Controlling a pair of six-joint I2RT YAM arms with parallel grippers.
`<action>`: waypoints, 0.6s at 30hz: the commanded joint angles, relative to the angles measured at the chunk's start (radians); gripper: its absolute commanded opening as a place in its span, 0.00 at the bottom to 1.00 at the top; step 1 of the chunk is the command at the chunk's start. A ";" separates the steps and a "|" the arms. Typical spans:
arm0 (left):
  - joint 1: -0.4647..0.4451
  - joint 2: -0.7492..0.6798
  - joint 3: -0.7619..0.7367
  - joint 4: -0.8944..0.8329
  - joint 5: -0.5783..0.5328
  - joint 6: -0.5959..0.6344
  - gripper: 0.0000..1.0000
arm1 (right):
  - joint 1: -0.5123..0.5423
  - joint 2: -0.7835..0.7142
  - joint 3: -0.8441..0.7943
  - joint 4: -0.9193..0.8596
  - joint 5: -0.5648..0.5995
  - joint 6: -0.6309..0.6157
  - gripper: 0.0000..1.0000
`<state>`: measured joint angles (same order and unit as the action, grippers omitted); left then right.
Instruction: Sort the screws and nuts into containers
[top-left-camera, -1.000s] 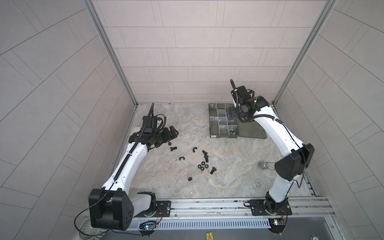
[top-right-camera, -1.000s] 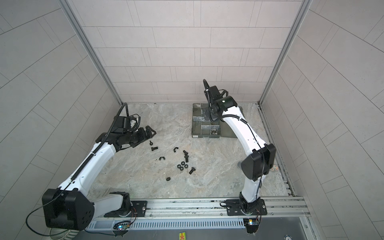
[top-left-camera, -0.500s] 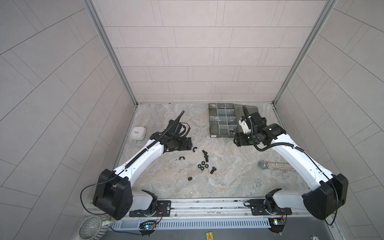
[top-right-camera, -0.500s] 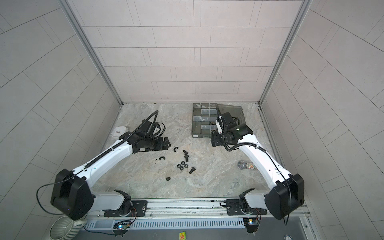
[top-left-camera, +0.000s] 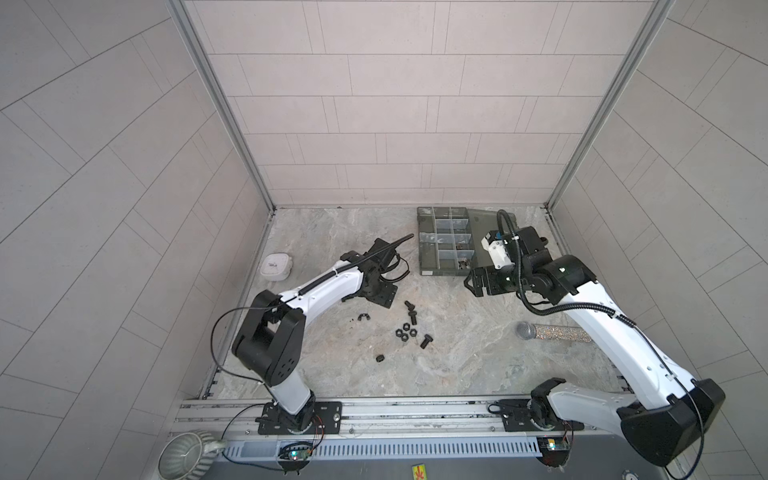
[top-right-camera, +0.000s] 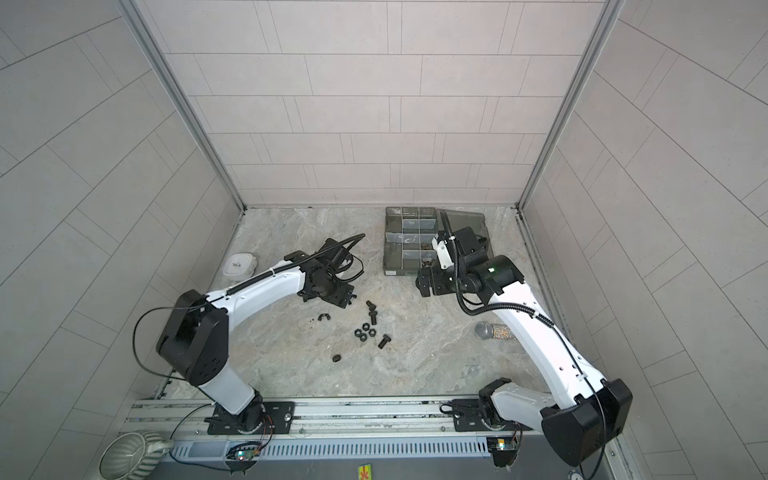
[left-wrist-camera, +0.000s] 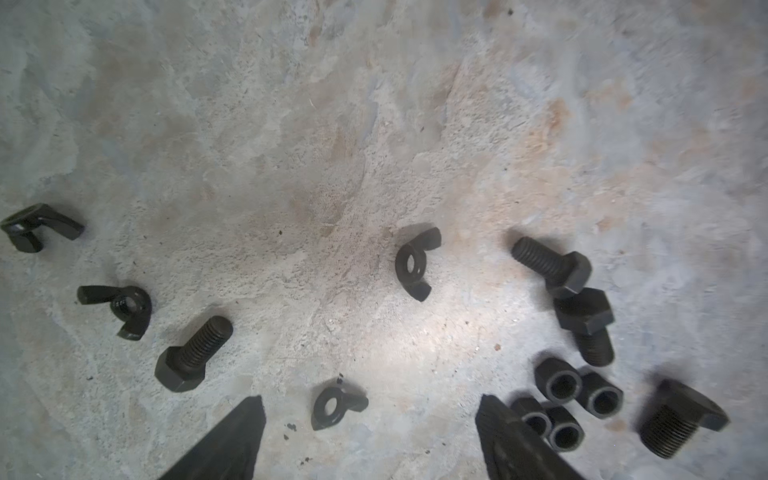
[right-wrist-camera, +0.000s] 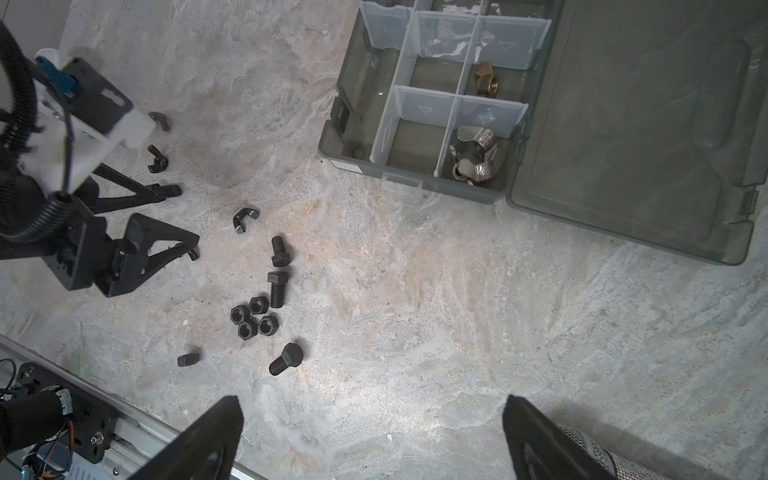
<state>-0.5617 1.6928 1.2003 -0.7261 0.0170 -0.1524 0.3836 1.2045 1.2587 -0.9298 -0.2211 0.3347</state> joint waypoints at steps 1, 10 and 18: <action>0.000 0.044 0.024 0.020 -0.021 0.068 0.83 | 0.000 0.066 0.057 0.027 0.010 0.047 0.99; 0.000 0.131 0.022 0.159 0.052 0.072 0.70 | 0.000 0.179 0.168 -0.022 -0.020 0.065 0.99; 0.000 0.183 0.036 0.168 0.047 0.093 0.58 | -0.015 -0.015 0.010 0.017 -0.022 0.079 0.99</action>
<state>-0.5617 1.8545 1.2186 -0.5690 0.0654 -0.0772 0.3763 1.2682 1.3102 -0.9028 -0.2440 0.3939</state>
